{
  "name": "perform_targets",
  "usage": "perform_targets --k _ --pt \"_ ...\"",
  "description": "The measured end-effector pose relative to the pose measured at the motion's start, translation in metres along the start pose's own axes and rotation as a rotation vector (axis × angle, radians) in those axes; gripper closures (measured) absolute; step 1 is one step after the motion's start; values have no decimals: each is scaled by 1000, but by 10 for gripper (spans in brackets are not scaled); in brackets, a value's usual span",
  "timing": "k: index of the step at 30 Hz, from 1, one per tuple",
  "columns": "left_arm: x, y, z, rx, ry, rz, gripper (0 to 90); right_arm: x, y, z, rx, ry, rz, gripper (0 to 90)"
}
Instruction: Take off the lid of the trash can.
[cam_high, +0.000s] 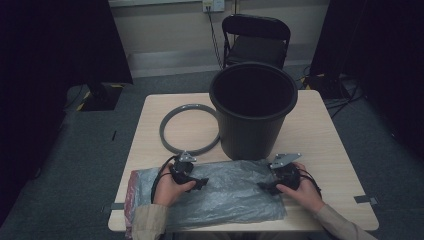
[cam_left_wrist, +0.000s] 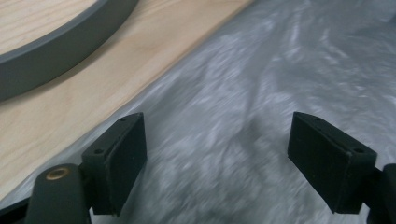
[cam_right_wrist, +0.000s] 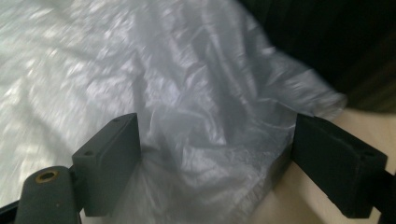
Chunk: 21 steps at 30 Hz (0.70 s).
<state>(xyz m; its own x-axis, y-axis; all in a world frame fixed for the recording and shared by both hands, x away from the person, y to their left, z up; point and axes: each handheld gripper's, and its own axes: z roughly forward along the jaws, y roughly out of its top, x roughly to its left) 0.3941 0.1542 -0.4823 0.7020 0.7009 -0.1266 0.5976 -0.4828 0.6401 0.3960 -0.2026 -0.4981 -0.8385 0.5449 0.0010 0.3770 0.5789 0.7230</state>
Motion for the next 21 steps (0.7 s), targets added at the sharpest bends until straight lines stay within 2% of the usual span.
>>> perform_targets --k 2,4,6,8,12,14,18,21 --pt "-1 1 2 3 -6 7 188 0 2 3 -4 -13 7 153" --pt "-3 1 3 8 -14 24 184 -1 0 -2 -5 -16 6 176" --pt "-7 1 3 5 -15 43 184 -6 -8 -14 -2 -13 22 162" --pt "-12 2 3 -1 -39 54 184 -13 -23 -32 0 -36 45 158" --pt "-24 4 7 23 -45 82 181 -26 -49 -61 20 -87 79 158" --pt "-31 6 8 36 -55 120 183 -29 -59 -69 17 -100 100 158" --pt "-40 9 16 63 -63 162 175 -32 -66 -72 6 -111 114 164" --pt "-41 11 22 48 -50 210 129 -34 -68 -73 -9 -107 122 166"
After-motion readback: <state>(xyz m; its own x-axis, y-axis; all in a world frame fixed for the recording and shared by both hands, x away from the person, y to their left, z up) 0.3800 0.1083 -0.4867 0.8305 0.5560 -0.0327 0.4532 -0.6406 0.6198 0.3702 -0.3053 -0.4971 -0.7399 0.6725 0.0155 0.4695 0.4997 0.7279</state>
